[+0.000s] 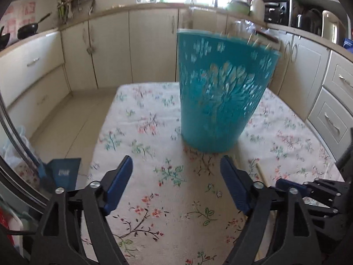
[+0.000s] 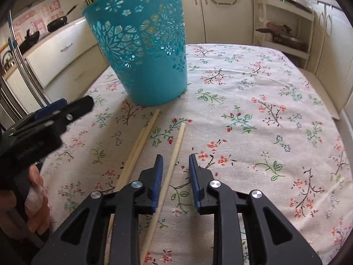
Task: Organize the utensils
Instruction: 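Bring the left tool back down beside the teal bin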
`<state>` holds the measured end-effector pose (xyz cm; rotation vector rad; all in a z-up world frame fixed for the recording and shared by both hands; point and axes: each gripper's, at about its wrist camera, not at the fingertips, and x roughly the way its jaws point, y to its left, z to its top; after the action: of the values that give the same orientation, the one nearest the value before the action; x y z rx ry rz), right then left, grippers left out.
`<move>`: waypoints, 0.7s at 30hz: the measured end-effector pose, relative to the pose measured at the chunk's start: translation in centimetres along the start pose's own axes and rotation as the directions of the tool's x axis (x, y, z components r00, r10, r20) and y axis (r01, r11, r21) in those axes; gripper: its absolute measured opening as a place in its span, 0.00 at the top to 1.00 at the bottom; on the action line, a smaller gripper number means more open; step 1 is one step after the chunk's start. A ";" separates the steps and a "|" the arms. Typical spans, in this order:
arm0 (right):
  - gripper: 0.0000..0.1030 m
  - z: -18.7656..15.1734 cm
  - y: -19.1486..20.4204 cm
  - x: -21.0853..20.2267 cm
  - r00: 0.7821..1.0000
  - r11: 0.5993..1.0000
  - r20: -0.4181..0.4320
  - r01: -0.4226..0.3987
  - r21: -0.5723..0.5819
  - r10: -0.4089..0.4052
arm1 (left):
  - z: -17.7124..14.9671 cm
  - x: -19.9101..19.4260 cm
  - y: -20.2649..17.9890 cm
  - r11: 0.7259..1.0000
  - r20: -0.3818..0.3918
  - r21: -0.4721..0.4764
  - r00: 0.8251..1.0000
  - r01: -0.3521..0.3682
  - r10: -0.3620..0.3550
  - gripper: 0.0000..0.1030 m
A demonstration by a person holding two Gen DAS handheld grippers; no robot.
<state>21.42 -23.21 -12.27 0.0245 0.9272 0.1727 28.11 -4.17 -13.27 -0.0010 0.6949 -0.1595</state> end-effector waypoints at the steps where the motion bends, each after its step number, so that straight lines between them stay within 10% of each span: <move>1: 0.76 0.0 0.2 0.0 1.000 1.000 0.000 0.016 -0.010 -0.016 | -0.1 0.5 0.0 1.000 -0.023 -0.002 1.000 0.002 -0.002 0.17; 21: 0.86 -0.1 1.4 0.0 0.999 0.994 -0.009 0.047 -0.103 -0.048 | 0.1 4.5 0.3 0.997 -0.206 -0.047 0.977 -0.060 0.049 0.08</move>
<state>21.18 -21.79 -12.21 -0.0935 0.9286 0.1759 31.60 -4.59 -16.08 -0.0165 0.9036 -0.0885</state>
